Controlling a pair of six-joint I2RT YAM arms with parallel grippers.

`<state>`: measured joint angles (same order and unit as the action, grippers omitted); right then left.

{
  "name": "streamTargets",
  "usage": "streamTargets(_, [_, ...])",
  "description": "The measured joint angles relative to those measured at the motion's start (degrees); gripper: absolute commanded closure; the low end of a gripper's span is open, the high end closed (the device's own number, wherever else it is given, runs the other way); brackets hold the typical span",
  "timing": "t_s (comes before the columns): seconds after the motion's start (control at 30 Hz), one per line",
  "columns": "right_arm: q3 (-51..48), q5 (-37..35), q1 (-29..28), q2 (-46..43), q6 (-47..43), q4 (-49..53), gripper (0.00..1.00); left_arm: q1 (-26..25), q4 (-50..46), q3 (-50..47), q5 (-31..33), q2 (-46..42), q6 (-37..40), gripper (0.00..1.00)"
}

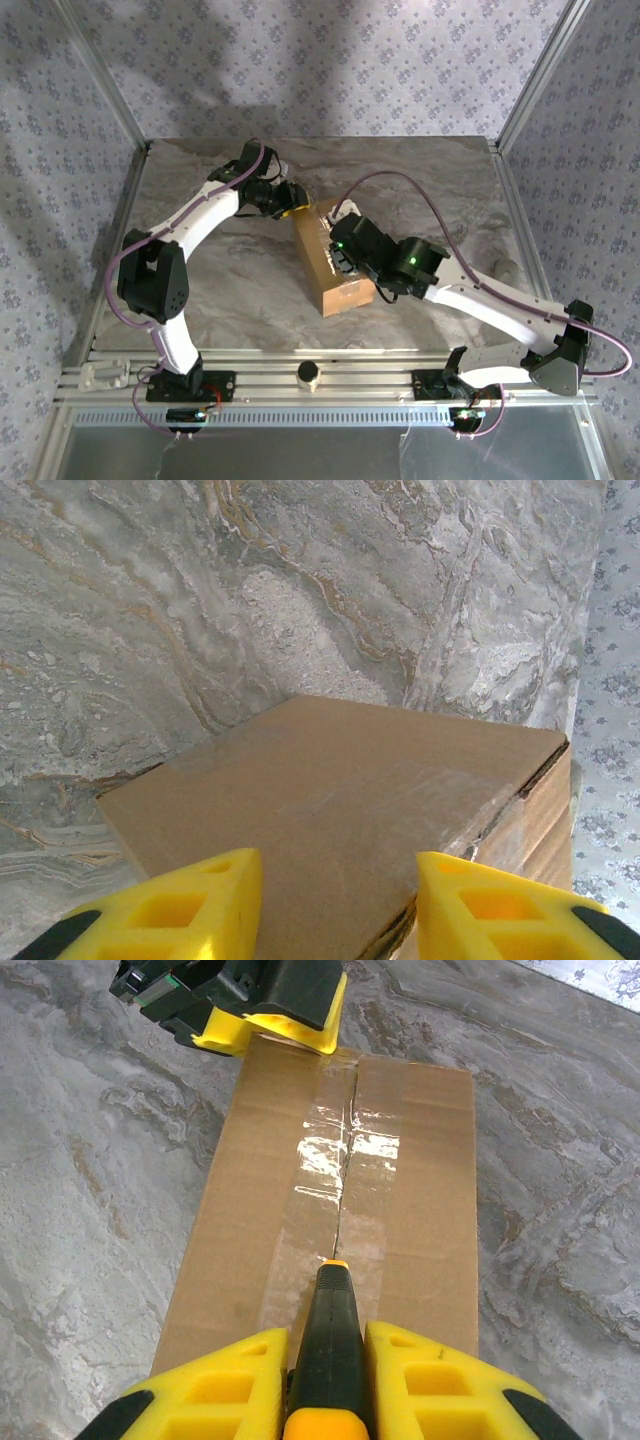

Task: Unpack the express box

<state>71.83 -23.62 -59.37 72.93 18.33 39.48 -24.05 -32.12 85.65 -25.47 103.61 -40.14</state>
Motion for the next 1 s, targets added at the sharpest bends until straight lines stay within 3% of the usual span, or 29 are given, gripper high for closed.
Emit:
streamTargets(0.57, [0.02, 0.70, -0.66, -1.29, 3.10, 2.49, 1.00, -0.13, 0.85, -0.92, 0.83, -0.72, -0.09, 0.61])
streamTargets(1.0, [0.02, 11.37, 5.62, -1.92, -4.98, 0.92, 1.00, -0.33, 0.79, -6.80, 7.50, -7.34, -1.53, 0.60])
